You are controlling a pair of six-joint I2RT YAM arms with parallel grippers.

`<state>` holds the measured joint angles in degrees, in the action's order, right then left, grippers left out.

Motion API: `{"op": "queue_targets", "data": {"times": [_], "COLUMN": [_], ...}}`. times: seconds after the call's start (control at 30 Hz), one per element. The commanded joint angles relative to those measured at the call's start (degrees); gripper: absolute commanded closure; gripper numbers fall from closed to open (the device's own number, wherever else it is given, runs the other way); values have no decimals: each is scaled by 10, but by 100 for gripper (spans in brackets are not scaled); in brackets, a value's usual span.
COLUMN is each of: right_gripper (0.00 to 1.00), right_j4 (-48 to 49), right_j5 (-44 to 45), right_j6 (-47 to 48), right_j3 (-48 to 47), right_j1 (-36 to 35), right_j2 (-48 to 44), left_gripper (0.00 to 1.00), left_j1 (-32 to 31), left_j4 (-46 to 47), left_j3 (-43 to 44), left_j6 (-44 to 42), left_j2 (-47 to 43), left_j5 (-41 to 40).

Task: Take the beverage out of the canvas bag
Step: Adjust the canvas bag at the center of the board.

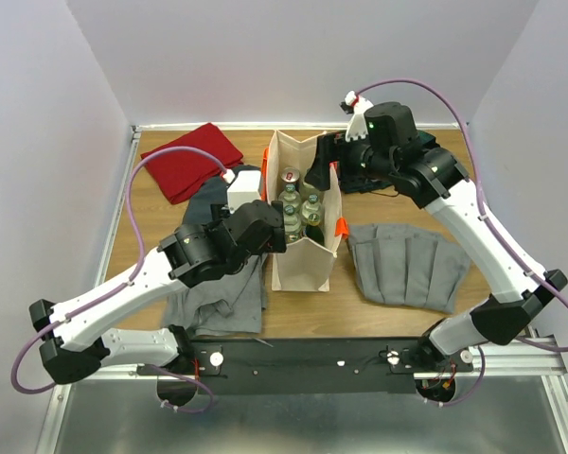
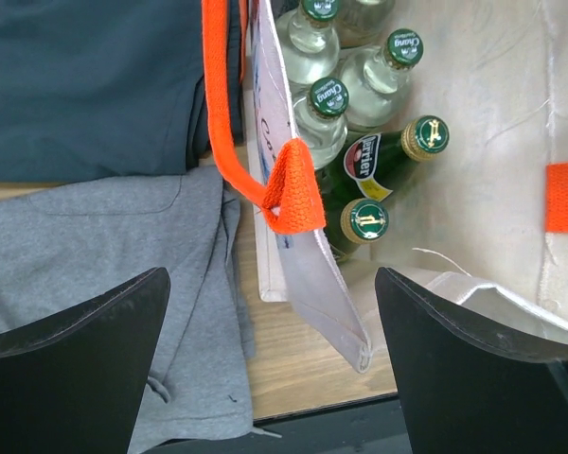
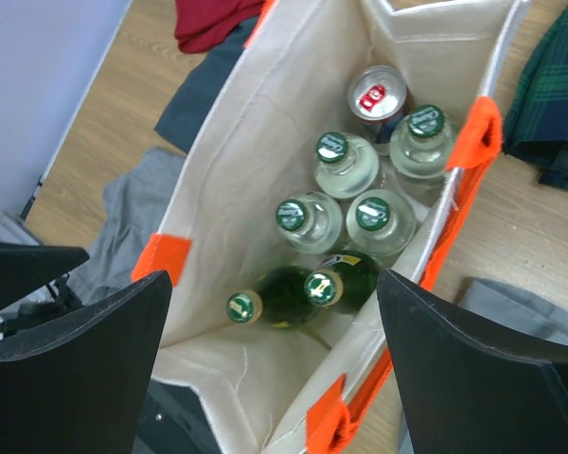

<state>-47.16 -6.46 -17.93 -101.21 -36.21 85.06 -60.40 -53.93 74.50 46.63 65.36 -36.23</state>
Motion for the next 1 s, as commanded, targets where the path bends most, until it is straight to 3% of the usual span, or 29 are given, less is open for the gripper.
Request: {"op": "queue_targets", "data": {"times": [0.0,0.6,0.73,0.97], "right_gripper": [2,2,2,4], "right_j4": [-31,-73,-90,-115], "right_j5": [25,23,30,29], "right_j6": [13,13,11,5], "right_j3": [-41,-51,-33,7], "right_j1": [-28,-72,-76,-83], "right_j2": [-7,-1,-3,-17], "left_gripper": [1,6,13,16], "left_j1": [-2,-2,-2,-2], "left_j4": [15,50,52,116], "left_j3": [-10,-78,-84,-138], "left_j6": [28,43,41,20], "left_j2": [-23,-17,-19,-72], "left_j5": [-25,-4,18,88]}}
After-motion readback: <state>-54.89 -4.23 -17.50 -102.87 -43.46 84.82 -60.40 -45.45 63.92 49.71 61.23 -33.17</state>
